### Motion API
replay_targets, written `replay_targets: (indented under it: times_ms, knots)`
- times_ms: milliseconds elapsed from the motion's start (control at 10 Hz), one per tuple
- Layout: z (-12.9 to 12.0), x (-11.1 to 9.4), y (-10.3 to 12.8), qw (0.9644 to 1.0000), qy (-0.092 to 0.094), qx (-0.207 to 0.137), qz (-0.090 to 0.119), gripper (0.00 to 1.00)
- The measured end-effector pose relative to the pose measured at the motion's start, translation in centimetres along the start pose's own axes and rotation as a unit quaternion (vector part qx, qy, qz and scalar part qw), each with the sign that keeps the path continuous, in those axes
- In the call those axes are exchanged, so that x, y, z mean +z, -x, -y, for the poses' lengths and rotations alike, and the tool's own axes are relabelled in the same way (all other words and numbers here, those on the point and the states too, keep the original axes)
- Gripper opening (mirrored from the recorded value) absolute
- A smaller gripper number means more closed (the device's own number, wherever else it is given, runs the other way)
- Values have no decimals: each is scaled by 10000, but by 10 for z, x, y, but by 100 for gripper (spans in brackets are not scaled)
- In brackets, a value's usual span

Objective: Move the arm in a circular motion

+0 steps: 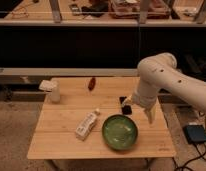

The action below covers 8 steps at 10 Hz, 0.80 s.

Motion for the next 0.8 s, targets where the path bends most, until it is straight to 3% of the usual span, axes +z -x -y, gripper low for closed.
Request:
replay_targets:
  times_ms: [200, 300, 500, 600, 700, 800]
  knots:
    - [23, -5, 50, 9984, 62, -542, -176, 80]
    - [48, -9, 78, 9950, 57, -967, -260, 80]
    - [114, -21, 130, 9812, -91, -1888, -379, 80]
    - [146, -28, 150, 9731, -215, -2259, -389, 80]
    - [186, -36, 174, 9610, -397, -2709, -378, 80]
    - [254, -48, 206, 9402, -741, -3309, -325, 80]
